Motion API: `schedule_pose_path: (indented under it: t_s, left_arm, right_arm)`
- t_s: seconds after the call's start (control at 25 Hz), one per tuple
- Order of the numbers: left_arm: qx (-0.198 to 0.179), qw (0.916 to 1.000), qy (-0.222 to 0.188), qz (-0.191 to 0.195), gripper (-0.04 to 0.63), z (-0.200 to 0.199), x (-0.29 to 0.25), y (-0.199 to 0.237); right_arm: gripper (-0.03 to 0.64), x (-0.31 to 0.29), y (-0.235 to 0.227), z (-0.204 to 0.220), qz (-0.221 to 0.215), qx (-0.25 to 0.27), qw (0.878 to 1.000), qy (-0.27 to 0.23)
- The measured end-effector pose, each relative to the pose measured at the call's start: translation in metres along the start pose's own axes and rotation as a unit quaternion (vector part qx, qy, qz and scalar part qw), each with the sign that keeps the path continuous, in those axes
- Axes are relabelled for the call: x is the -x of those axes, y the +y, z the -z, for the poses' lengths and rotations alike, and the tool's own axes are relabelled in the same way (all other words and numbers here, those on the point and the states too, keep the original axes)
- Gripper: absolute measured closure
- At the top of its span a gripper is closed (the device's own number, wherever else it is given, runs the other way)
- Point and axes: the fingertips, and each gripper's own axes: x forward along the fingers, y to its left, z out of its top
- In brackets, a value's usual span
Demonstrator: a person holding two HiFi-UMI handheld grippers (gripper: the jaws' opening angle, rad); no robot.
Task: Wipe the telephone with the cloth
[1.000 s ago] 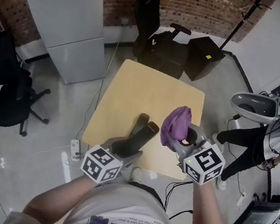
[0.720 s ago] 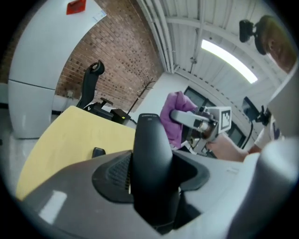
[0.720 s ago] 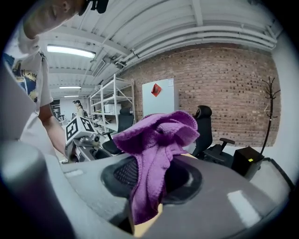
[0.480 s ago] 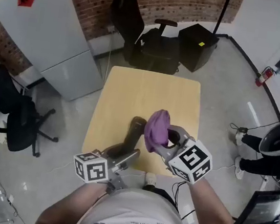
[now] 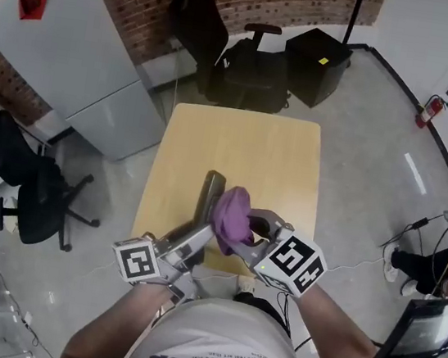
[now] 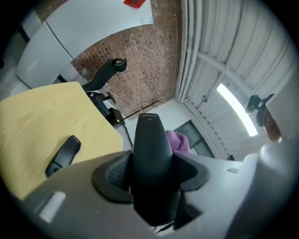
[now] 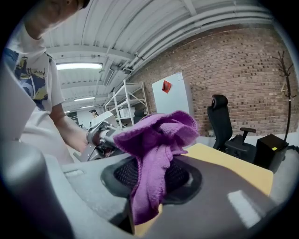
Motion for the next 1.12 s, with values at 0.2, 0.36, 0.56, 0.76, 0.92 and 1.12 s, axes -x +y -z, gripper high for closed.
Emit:
schedule_pose_path:
  t_s: [0.2,0.36,0.56,0.76,0.92,1.12]
  left_arm:
    - [0.027,0.9994,-0.015,0.017,0.344,-0.008,0.002,-0.005]
    - [0.051,0.9976,-0.021,0.042,0.344,-0.008,0.004,-0.013]
    - [0.046,0.9962,-0.013,0.072,0.344,-0.007,0.007,-0.027]
    - [0.052,0.9952,-0.012,0.082,0.344,-0.010,0.015,-0.030]
    - [0.073,0.9927,-0.018,0.095,0.344,-0.017,0.022,-0.031]
    - [0.082,0.9917,-0.012,0.098,0.344,-0.015,0.031,-0.025]
  right_arm:
    - [0.505,-0.006,0.016,0.010,-0.031,0.000,0.999,0.014]
    - [0.504,-0.005,0.005,0.012,-0.018,0.003,1.000,0.021]
    - [0.505,-0.005,-0.028,0.001,0.030,0.004,0.999,0.025]
    - [0.505,-0.022,-0.008,0.001,0.015,0.029,0.998,0.054]
    - [0.505,-0.035,0.020,0.003,-0.009,0.049,0.996,0.074]
    - [0.504,-0.040,0.037,0.010,-0.011,0.063,0.994,0.090]
